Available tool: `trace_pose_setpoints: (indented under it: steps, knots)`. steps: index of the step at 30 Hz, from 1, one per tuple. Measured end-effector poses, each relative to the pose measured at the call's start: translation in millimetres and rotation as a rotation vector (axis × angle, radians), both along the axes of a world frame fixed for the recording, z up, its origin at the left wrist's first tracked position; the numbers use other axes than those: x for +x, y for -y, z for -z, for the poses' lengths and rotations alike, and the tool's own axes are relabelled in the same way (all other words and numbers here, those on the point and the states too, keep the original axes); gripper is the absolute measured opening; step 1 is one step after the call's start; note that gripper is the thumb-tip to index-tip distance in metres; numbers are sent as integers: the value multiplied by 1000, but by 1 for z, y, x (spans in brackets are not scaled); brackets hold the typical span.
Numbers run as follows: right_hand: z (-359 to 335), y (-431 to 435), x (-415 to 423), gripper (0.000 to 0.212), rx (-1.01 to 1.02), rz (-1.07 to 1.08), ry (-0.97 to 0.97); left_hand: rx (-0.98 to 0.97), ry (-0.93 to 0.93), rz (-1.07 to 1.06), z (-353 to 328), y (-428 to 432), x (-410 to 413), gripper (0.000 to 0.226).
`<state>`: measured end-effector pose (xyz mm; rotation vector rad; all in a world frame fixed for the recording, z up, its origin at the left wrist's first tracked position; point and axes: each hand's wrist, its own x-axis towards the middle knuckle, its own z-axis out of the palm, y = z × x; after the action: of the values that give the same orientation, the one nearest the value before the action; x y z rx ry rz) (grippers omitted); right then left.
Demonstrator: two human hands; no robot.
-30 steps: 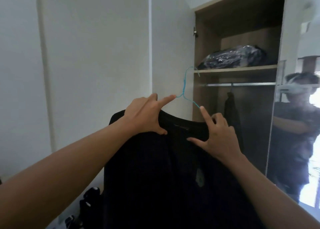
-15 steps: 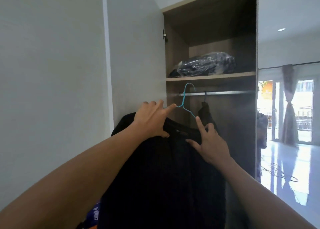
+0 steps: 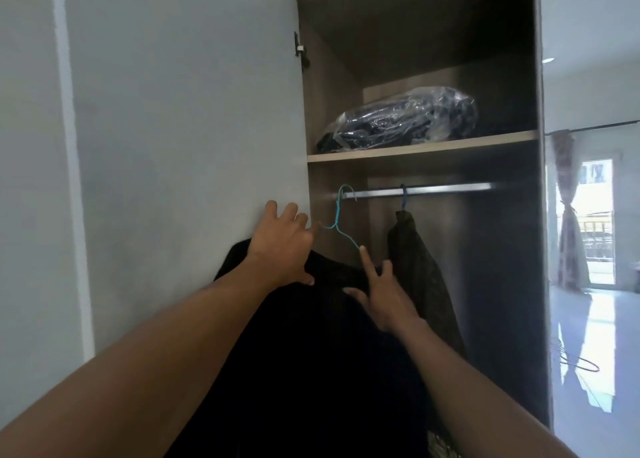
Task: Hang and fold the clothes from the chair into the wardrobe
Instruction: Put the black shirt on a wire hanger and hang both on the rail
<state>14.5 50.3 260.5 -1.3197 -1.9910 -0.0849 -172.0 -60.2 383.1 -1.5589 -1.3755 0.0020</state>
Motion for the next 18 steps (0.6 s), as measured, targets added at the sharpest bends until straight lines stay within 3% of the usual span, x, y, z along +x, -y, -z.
trace_pose_setpoints:
  steps: [11, 18]
  knots:
    - [-11, -219, -15, 83, -89, -323, -322, -36, -93, -140, -32, -173, 29, 80]
    - [-42, -271, -12, 84, -105, -390, -419, -5, -25, -195, -48, -217, 45, 79]
